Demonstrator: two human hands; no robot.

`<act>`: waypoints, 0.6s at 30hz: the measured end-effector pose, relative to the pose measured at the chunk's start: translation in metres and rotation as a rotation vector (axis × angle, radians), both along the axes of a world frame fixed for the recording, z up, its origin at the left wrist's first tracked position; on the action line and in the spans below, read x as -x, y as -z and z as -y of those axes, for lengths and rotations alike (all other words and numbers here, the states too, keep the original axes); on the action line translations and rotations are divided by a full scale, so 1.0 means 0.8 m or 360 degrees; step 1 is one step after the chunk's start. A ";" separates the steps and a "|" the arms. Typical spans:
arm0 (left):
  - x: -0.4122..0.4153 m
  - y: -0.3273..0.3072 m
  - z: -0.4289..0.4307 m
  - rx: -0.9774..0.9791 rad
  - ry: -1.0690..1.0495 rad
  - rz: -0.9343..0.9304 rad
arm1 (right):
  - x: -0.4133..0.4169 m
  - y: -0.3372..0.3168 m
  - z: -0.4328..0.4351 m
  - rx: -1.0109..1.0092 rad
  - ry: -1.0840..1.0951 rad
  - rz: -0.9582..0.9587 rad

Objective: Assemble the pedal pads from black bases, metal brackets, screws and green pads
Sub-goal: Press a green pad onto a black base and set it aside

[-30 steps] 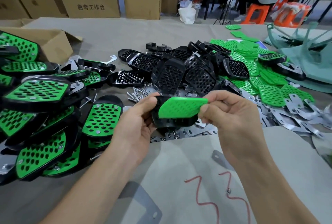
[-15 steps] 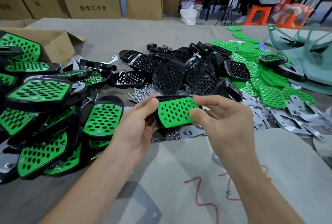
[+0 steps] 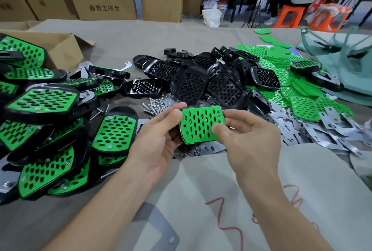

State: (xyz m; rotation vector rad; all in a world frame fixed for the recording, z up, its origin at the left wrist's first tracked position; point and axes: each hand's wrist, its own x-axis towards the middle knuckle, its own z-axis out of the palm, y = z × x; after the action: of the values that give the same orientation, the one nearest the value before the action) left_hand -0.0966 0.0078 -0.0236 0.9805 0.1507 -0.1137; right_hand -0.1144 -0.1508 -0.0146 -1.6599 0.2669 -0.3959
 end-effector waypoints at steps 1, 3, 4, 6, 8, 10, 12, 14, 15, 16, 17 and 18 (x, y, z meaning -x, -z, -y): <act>0.001 0.000 0.000 -0.0001 0.0015 0.0008 | 0.000 0.000 0.001 0.0021 0.0015 -0.0002; 0.002 0.000 0.001 -0.0009 0.0045 0.0033 | 0.000 0.001 0.001 0.0038 0.0023 -0.0012; 0.002 0.000 0.001 -0.0023 0.0049 0.0048 | 0.000 0.001 0.000 0.0046 0.0015 -0.0024; 0.003 0.000 0.001 -0.0079 0.0025 0.0070 | 0.000 0.000 -0.001 0.0091 -0.0031 -0.0044; 0.003 0.000 0.000 -0.0135 -0.0009 0.0077 | 0.000 0.001 -0.001 0.0263 -0.0033 -0.0070; 0.004 0.000 -0.002 -0.0158 -0.0025 0.0091 | 0.002 0.000 0.003 0.0474 0.0049 -0.0105; 0.005 -0.001 -0.004 -0.0143 -0.0020 0.0106 | 0.001 0.002 0.010 0.0536 0.0027 -0.0145; 0.006 -0.003 -0.005 -0.0098 0.0000 0.0113 | -0.004 0.000 0.013 0.0365 -0.0146 -0.0227; 0.006 -0.004 -0.006 -0.0071 0.0009 0.0109 | -0.007 -0.001 0.014 0.0213 -0.0265 -0.0267; 0.006 -0.005 -0.007 -0.0050 0.0022 0.0106 | -0.009 -0.002 0.016 0.0021 -0.0402 -0.0288; 0.006 -0.005 -0.008 -0.0042 0.0041 0.0107 | -0.010 -0.002 0.018 -0.0194 -0.0559 -0.0308; 0.007 -0.005 -0.008 -0.0041 0.0065 0.0116 | -0.010 -0.003 0.019 -0.0397 -0.0723 -0.0329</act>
State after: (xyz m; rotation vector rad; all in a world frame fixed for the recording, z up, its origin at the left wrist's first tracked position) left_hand -0.1019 0.0144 -0.0195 1.0124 0.0657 -0.1137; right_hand -0.1062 -0.1662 -0.0123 -1.4610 0.0809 0.1476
